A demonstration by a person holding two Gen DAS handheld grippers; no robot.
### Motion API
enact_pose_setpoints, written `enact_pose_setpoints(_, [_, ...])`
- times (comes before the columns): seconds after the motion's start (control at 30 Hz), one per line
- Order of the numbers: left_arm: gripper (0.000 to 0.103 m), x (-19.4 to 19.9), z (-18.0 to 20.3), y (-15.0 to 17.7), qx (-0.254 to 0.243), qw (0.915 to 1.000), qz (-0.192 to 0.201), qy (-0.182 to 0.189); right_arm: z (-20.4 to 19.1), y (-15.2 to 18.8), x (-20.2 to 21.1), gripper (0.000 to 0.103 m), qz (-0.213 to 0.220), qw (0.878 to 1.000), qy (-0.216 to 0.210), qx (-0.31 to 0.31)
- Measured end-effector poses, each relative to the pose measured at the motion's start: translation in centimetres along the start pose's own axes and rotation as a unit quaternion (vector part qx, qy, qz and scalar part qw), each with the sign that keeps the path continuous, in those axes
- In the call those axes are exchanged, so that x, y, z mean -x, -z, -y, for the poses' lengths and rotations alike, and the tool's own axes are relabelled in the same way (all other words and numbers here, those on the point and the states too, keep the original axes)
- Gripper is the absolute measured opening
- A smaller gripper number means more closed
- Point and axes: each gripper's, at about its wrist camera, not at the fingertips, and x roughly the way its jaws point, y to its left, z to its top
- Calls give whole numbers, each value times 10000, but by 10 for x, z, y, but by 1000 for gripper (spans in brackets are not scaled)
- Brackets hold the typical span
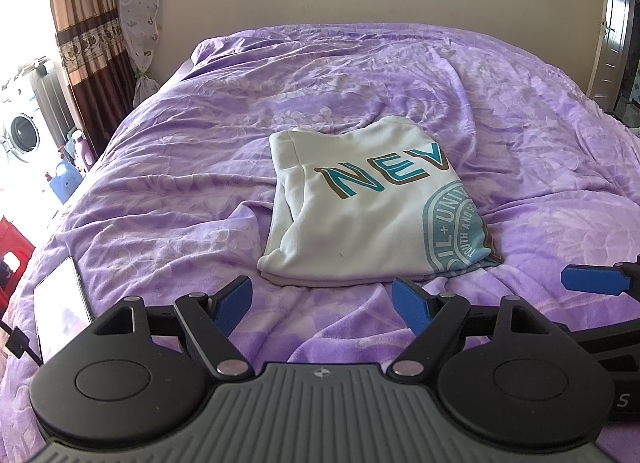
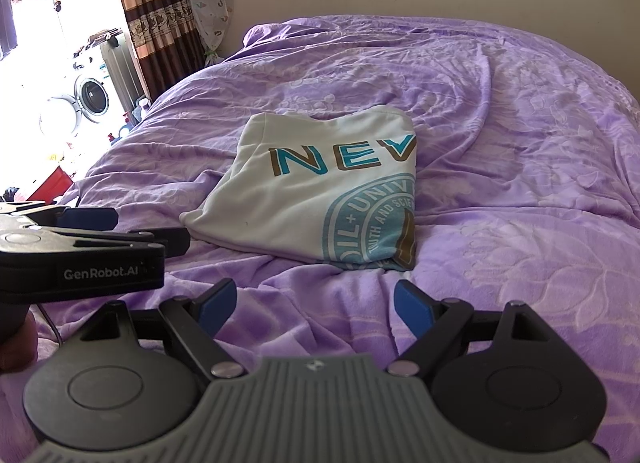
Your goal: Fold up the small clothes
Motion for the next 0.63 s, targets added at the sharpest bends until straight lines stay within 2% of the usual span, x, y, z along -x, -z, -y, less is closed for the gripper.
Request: enact_pose_setpoints(0.63, [93, 4, -1, -1, -72, 9999, 90, 60, -4, 5, 0, 82, -8, 10000, -11, 7])
